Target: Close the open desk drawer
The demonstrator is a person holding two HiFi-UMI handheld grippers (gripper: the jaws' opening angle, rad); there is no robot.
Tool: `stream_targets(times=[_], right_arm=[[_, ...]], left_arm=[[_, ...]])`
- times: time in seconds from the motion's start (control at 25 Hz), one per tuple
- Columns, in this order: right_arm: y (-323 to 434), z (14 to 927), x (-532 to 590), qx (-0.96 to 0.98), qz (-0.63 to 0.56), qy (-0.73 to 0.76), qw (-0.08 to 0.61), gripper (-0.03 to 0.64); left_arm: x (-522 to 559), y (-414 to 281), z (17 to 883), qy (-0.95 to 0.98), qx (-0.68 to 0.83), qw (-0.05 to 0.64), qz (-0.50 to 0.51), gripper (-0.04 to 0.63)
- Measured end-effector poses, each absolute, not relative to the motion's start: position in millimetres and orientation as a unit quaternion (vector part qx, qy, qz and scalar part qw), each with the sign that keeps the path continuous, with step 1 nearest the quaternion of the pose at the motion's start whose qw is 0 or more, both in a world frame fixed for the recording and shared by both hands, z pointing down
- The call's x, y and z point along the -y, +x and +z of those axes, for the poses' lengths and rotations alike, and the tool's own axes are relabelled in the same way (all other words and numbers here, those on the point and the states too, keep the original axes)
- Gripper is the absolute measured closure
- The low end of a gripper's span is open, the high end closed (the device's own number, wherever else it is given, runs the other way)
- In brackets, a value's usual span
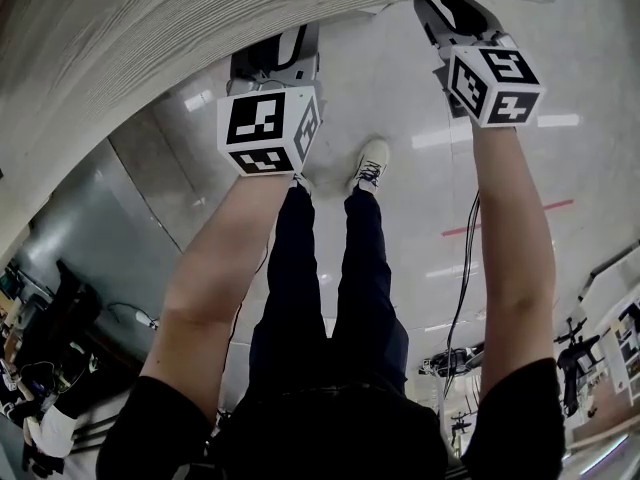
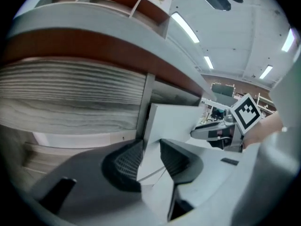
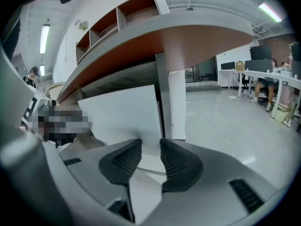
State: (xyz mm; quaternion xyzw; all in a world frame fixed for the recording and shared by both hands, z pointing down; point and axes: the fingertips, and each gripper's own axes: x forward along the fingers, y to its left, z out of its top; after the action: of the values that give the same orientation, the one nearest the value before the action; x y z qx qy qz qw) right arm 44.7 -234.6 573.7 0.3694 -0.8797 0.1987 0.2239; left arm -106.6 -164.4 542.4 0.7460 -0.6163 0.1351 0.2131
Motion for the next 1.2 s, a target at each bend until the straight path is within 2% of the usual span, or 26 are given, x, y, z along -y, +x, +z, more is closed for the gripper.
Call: stream_targets(times=[0.72,0.84,0.88,0.92,1.0,1.2], right_arm=[[45.6,574.6,242.2,0.840,0.229,0.437,0.228,0.479],[49.1,575.5,240.4,0.833,0.258,0.443,0.209,0.483],[50.9,574.4,236.7,0.830,0.274,0.444,0.197,0.503],[52.5,572.8,230.8,0.828,0.288,0.443,0.185,0.515],[52.9,569.8,212.8,0.830,0.308,0.433,0.171,0.585],[57.9,551.4,155.8,0.828,0.365,0.406,0.127,0.598]], left_arm=[[167.0,-106.5,545.0,0.706,0.651,0.261,0.099,0.472],[167.2,-104.9,549.4,0.698,0.651,0.285,0.093,0.470],[165.6,-104.6,550.9,0.695,0.651,0.291,0.094,0.477],[162.4,-104.6,551.8,0.694,0.650,0.294,0.097,0.515],[149.9,-103.8,552.1,0.699,0.642,0.300,0.099,0.581],[96.4,-80.2,541.7,0.743,0.581,0.314,0.110,0.584]])
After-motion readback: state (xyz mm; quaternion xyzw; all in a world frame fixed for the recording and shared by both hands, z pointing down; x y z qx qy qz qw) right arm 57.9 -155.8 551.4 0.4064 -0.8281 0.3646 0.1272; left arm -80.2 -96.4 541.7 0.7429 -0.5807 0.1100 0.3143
